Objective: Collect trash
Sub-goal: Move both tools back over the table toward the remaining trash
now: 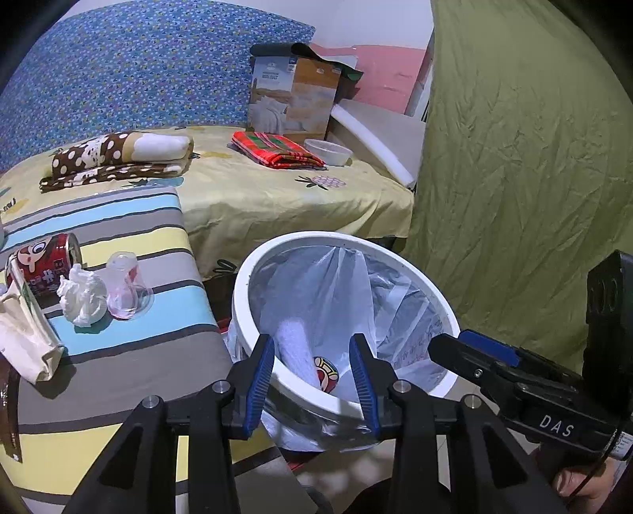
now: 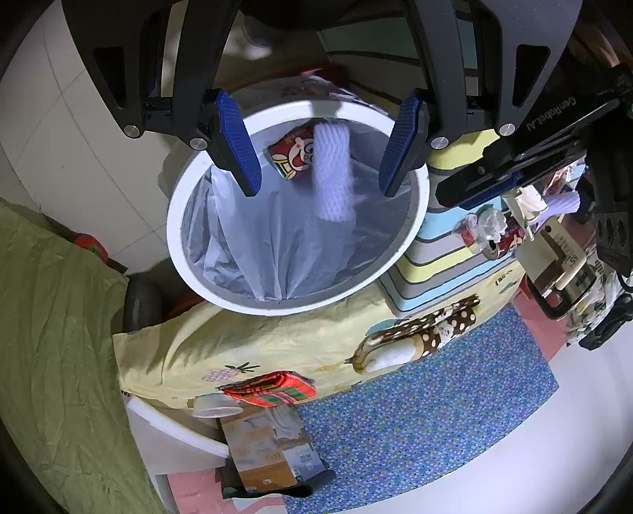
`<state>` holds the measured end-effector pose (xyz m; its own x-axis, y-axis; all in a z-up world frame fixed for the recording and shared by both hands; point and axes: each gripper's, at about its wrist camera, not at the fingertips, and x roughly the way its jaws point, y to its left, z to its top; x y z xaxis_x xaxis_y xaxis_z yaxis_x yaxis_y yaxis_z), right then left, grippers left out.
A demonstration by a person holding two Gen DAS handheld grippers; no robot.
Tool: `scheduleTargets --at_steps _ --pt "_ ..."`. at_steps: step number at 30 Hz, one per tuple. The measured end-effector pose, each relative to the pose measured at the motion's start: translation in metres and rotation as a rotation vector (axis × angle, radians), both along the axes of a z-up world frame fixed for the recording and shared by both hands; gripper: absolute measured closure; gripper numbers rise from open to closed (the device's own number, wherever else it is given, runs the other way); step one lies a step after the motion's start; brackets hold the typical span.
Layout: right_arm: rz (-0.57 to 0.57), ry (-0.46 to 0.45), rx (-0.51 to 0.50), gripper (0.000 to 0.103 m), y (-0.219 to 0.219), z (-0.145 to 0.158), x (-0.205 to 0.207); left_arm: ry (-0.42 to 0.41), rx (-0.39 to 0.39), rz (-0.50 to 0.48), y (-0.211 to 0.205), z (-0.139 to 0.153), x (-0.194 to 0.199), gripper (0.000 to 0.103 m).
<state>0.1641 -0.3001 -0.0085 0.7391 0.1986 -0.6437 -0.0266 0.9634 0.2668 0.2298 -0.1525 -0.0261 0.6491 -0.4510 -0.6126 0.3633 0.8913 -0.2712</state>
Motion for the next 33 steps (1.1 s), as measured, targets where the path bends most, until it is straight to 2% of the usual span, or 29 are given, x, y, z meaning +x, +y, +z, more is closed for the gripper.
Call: scheduleTargets --at_steps 12,26,33 --pt "0.038 -0.043 -0.025 0.04 0.023 0.016 -0.02 -0.026 0.008 0.06 0.03 0.017 -0.031 0.064" --pt "0.197 -0.068 -0.004 0.04 0.077 0.023 -0.038 -0.034 0.018 0.206 0.098 0.026 -0.084 0.064" --pt "0.28 -0.049 -0.019 0.04 0.102 0.02 -0.039 -0.036 0.032 0.295 0.133 0.024 -0.1 0.064"
